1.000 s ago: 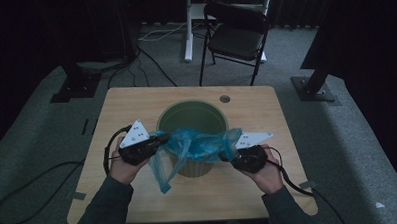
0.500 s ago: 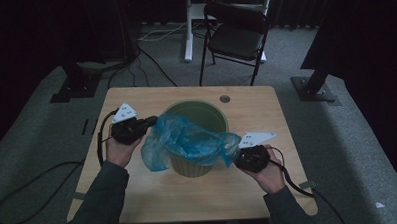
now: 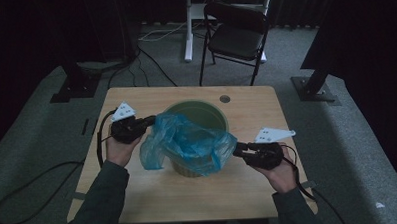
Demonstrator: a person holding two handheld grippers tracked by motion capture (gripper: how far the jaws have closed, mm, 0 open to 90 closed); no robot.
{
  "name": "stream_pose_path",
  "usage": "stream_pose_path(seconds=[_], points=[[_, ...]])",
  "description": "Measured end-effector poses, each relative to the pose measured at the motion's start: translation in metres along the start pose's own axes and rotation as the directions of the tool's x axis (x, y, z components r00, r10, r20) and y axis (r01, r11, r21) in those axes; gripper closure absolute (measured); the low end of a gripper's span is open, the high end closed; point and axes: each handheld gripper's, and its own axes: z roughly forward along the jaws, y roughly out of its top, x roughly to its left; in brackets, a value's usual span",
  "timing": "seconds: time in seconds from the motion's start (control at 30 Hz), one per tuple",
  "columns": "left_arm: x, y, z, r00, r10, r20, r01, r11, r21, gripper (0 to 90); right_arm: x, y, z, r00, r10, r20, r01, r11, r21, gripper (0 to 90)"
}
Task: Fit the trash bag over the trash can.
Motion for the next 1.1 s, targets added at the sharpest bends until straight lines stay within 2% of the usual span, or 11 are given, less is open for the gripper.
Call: stream_pose_path(seconds=[0.2,0.3,0.4,0.47,0.6,0.63,0.83,1.1], points=[[-0.001,0.000,0.001,1.0000,0.002,0.000,-0.002,1.0000,0.000,89.2,0.006,0.010,-0.003,0.9985,-0.039,-0.039,0.037,0.997,-0.070,58.4],[-0.001,0.000,0.001,1.0000,0.003,-0.001,-0.003,1.0000,0.000,89.2,0.008,0.016,-0.003,0.9978,-0.056,-0.036,0.053,0.995,-0.087,55.3],[-0.001,0.000,0.001,1.0000,0.004,-0.002,-0.004,1.0000,0.001,89.2,0.008,0.022,-0.002,0.9970,-0.064,-0.043,0.059,0.992,-0.110,56.1],[-0.001,0.000,0.001,1.0000,0.004,-0.002,-0.004,1.0000,0.001,89.1,0.007,0.026,-0.001,0.9971,-0.063,-0.043,0.057,0.991,-0.119,61.3],[-0.001,-0.001,0.001,1.0000,0.005,-0.004,-0.005,1.0000,0.004,89.1,0.003,0.029,0.002,0.9957,-0.054,-0.076,0.043,0.990,-0.137,85.9],[-0.001,-0.001,0.002,1.0000,0.004,-0.006,-0.004,1.0000,0.004,89.2,0.002,0.029,0.002,0.9961,-0.055,-0.069,0.045,0.990,-0.137,89.8],[0.001,-0.002,0.006,0.9998,-0.013,-0.014,0.013,0.9999,0.007,89.2,-0.013,0.024,0.008,0.9994,-0.033,0.011,0.034,0.996,-0.087,90.0],[0.005,-0.002,0.015,0.9986,-0.044,-0.027,0.045,0.9989,0.010,89.3,-0.043,0.015,0.021,0.9971,0.042,0.063,-0.038,0.997,-0.070,90.0]])
